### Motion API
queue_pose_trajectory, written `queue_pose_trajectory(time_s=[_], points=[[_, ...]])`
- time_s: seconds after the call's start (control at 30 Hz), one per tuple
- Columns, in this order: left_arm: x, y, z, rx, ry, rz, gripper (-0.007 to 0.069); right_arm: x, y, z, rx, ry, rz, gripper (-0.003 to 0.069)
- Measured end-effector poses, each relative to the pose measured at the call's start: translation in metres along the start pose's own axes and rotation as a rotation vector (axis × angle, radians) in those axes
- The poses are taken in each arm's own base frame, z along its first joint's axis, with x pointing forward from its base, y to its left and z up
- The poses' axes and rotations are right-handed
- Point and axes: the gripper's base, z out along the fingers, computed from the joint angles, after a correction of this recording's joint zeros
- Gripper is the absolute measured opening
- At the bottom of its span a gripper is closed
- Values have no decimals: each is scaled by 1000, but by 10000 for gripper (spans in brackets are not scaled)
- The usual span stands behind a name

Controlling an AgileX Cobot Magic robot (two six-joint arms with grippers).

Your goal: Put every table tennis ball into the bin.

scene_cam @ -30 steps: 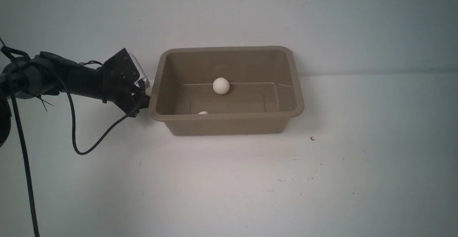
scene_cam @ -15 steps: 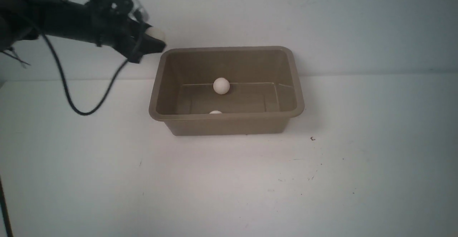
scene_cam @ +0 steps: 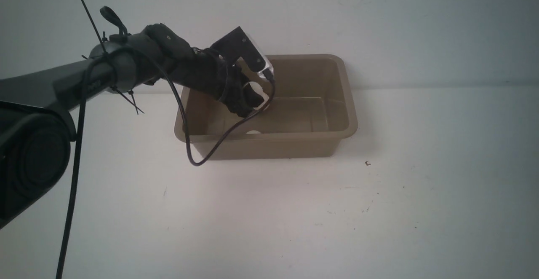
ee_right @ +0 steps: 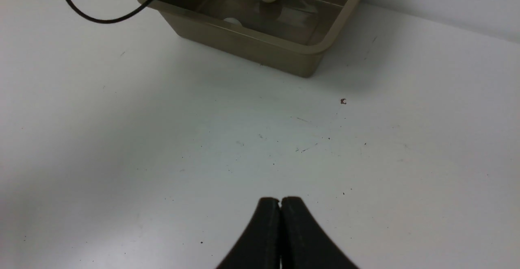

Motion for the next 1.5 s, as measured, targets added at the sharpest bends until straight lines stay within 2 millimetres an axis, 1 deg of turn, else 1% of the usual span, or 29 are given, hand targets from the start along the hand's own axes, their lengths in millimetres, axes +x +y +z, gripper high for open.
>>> queue_pose_trajectory(time_s=[0.03,0.07,0.13,0.17,0.2,0.27,0.3,0.33,0.37,0.4,0.43,0.47,0.5,0.53,0.57,0.6,0.63,0.7,0.73,0.77,0.8,0.9,0.93,1.0,1.03,1.07,1.27,1.37,1.5], points=[[0,0,0,-1,2,-5,483,0,0,0,0,0,0,-16],[1,0,-1,-1,7,-69,529,0,0,0,3,0,-2,-16],[-1,0,-4,0,12,-103,545,0,-1,0,12,-2,-10,-16],[-8,-1,-13,9,18,-120,540,-1,-2,0,17,-6,-13,-16],[-9,-1,-15,9,17,-119,538,-1,-2,0,17,-6,-13,-16],[-30,-2,-46,7,5,-70,458,-3,-5,0,51,-27,-36,-16],[-33,-2,-49,2,1,-64,448,-3,-5,0,54,-29,-39,-16],[-49,-3,-75,-12,-15,-18,368,-4,-7,0,78,-47,-55,-16],[-61,-5,-95,-28,-31,11,300,-7,-9,0,106,-70,-75,-16],[-68,-6,-108,-40,-43,24,255,-7,-11,-1,121,-78,-86,-16],[-83,-10,-140,-50,-68,41,148,-8,-13,1,149,-99,-110,-16],[-91,-14,-161,-54,-86,49,86,-7,-15,2,177,-119,-135,-16],[-97,-19,-181,-59,-102,56,47,-6,-17,5,192,-134,-154,-16],[-101,-23,-200,-66,-119,64,27,-4,-18,6,205,-156,-166,-16],[-101,-26,-206,-64,-121,62,17,-1,-19,8,220,-174,-179,-16],[-102,-33,-227,-80,-142,66,3,4,-20,11,229,-188,-184,-16],[-98,-39,-240,-93,-146,60,-2,14,-22,17,241,-201,-190,-16],[-92,-49,-259,-121,-159,55,-4,26,-24,21,256,-234,-181,-16],[-86,-54,-267,-141,-162,46,-4,33,-25,23,266,-248,-170,-16],[-79,-57,-269,-153,-159,34,-4,39,-26,26,271,-250,-163,-16],[-74,-63,-278,-176,-171,26,-4,46,-27,27,282,-262,-145,-16],[-44,-84,-293,-240,-178,-23,-4,63,-33,27,325,-297,-79,-16],[-30,-96,-298,-263,-179,-39,-4,67,-35,25,339,-316,-53,-16],[-16,-106,-302,-286,-183,-59,-4,71,-37,22,357,-338,-38,-16],[-14,-108,-302,-293,-188,-64,-4,72,-37,21,365,-346,-42,-16],[3,-122,-306,-307,-192,-88,-4,74,-39,18,383,-360,-29,-16],[42,-162,-319,-314,-197,-109,-4,80,-43,16,432,-333,-22,-16],[52,-175,-328,-326,-218,-98,-4,81,-44,16,440,-323,-22,-16],[53,-190,-345,-339,-272,-75,-4,81,-44,16,441,-321,-21,-16]])
